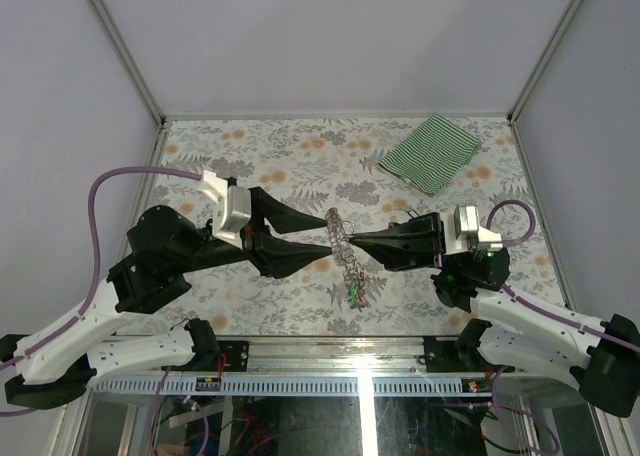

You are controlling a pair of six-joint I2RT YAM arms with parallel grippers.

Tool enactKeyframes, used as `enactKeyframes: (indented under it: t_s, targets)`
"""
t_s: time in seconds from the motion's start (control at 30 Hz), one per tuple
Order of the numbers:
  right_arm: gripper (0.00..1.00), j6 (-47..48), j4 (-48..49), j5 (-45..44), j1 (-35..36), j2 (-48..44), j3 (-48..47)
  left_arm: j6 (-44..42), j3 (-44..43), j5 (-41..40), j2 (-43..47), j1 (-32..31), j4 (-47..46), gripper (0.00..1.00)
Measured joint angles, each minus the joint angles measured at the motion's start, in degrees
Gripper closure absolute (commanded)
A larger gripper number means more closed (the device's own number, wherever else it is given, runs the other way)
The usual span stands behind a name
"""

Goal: Put the keys on the keyring

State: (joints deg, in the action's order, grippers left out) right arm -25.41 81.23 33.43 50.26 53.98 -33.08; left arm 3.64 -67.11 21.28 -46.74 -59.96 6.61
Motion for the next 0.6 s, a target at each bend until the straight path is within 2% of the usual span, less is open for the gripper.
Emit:
enactKeyframes:
  t_s: [0.1, 0.27, 0.6]
  targets:
    - [1.0, -0.11, 0.37, -0.02, 0.0, 0.17, 0.0, 0.26, 0.09, 0.66, -0.39, 0.0, -0.87, 0.61]
    - [1.0, 0.81, -0.37, 0.13, 0.0, 0.02, 0.0, 0.44, 0.09, 1.46, -1.31, 0.0, -1.49, 0.62]
    - [0.99, 13.49, -17.11, 2.56, 0.0, -7.06, -1.22, 0.42, 0.09, 1.95, -1.62, 0.0, -1.46, 0.66]
